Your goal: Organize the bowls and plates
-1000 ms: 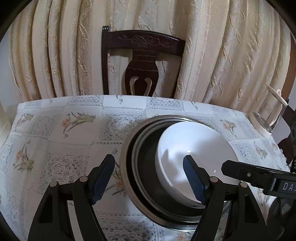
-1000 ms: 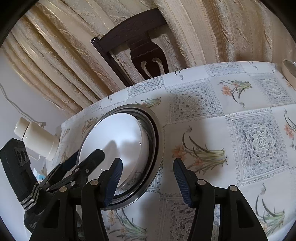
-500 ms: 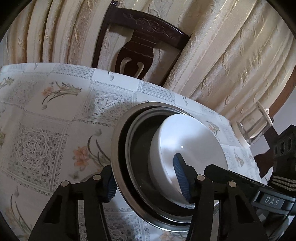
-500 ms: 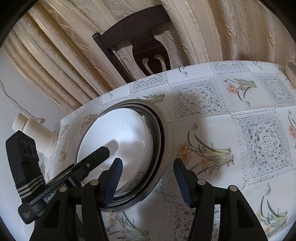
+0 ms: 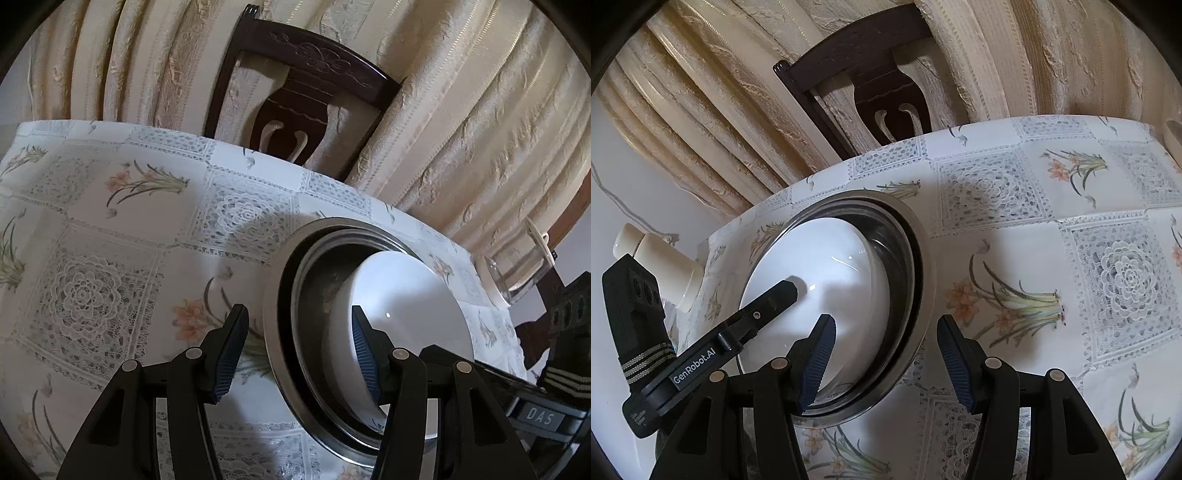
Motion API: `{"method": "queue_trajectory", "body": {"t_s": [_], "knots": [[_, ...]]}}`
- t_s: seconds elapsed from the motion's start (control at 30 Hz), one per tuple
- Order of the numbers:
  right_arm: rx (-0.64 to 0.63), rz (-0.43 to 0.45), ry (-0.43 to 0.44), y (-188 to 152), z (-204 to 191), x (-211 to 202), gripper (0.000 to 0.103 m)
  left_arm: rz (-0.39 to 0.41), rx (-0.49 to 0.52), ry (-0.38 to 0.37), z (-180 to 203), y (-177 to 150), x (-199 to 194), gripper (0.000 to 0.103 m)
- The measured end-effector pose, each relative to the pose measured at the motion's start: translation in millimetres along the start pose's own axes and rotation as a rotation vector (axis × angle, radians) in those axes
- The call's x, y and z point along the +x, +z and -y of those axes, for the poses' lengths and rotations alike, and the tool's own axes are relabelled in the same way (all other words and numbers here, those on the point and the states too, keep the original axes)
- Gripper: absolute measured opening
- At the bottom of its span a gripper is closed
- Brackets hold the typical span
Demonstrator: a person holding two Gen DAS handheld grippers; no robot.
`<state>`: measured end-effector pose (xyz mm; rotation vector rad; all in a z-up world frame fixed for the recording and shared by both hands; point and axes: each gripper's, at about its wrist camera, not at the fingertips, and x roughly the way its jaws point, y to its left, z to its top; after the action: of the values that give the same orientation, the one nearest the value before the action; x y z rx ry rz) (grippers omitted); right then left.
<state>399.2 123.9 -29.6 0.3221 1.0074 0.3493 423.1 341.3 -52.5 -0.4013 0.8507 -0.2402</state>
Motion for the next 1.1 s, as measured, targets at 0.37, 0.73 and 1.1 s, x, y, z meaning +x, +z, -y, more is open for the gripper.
{"method": "queue_trajectory", "body": {"t_s": [0.37, 0.73, 1.1], "knots": [[0.003, 0.027, -0.115, 22, 7, 6, 0.062, 0.000, -0.039, 0.010, -10, 1, 3, 0.071], [0.006, 0.031, -0.090, 24, 6, 11, 0.065, 0.023, -0.068, 0.034, -16, 3, 1, 0.072], [-0.007, -0.015, -0.013, 9, -5, 6, 0.048, -0.011, -0.028, -0.020, -1, -2, 2, 0.060]]}}
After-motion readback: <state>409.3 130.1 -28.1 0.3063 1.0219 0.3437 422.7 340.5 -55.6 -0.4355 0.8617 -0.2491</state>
